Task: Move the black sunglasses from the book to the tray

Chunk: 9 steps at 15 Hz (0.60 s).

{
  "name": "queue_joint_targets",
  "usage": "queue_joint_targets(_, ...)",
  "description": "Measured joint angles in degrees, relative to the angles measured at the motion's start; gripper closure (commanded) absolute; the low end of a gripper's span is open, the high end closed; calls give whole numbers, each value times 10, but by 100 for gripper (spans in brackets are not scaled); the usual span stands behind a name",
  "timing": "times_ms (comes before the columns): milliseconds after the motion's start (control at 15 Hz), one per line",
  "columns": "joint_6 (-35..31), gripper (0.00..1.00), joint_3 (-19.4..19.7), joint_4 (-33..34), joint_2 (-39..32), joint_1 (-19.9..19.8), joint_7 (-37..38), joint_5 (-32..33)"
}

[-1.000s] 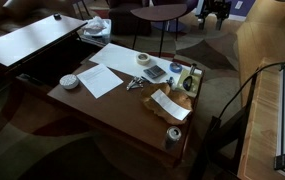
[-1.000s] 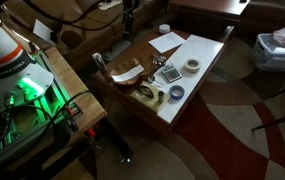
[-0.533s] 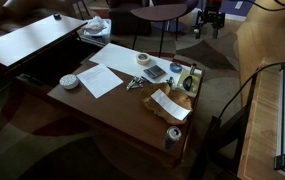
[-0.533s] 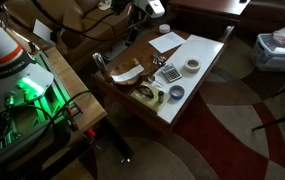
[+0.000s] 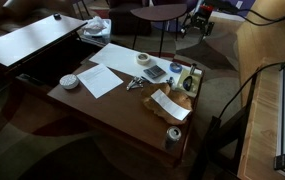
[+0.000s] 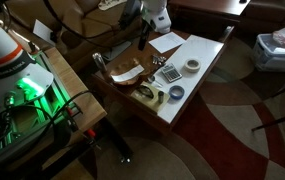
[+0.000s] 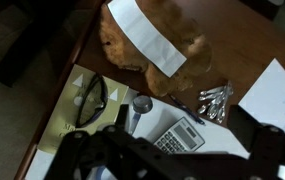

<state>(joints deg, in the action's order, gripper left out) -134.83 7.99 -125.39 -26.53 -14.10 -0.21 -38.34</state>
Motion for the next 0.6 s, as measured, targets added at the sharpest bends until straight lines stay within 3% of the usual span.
queue_joint_targets(200, -59, 0, -5, 31, -92, -18, -1, -35)
queue_joint_targets(600, -61, 0, -9, 86, -231, -33, -2, -28)
